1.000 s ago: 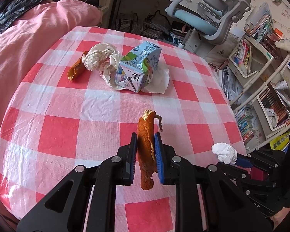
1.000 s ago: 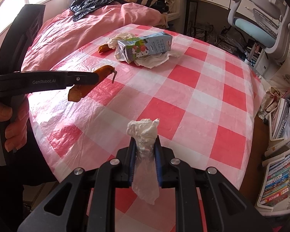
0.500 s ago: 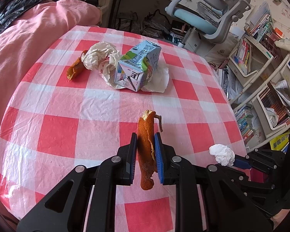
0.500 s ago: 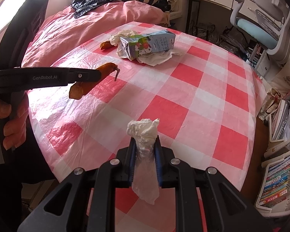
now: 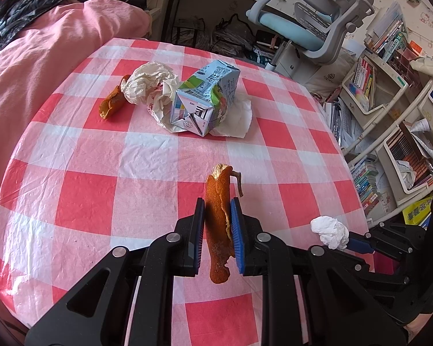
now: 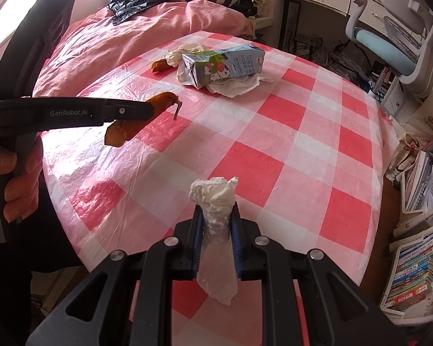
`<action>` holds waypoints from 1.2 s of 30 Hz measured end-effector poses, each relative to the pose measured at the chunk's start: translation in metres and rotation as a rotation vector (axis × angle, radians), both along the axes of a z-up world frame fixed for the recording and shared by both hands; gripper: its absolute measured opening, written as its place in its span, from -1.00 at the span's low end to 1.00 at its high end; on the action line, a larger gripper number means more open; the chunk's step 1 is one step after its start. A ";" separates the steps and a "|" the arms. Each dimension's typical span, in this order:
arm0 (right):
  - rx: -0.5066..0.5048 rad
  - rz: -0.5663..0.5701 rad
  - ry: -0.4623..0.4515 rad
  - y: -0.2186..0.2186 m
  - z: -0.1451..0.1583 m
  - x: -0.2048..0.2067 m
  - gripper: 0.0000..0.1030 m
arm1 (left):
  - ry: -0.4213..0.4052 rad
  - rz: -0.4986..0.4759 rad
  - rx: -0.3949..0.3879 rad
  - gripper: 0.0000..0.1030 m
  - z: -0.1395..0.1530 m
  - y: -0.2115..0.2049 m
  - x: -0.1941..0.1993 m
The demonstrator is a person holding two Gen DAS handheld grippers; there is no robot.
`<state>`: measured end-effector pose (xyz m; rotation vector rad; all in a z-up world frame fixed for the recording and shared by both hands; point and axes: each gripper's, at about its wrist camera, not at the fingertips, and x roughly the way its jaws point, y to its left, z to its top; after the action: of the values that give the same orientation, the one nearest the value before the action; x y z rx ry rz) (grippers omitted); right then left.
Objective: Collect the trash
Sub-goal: 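Carry peel and tissue over the yellow wastebasket with both grippers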
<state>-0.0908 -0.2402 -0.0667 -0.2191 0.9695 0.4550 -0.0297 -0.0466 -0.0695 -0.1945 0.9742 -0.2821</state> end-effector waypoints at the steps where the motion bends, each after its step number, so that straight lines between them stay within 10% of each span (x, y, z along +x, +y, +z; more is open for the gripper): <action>1: -0.001 0.001 0.000 0.000 0.000 0.000 -0.64 | 0.000 0.000 0.000 -0.66 0.000 0.000 0.000; 36: 0.033 -0.170 -0.055 -0.069 0.021 -0.011 -0.64 | -0.046 -0.086 -0.101 -0.66 0.017 -0.034 -0.015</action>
<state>-0.1015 -0.3091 -0.0462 -0.1179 0.9174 0.3076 -0.0442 -0.0804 -0.0526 -0.2374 0.9249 -0.4130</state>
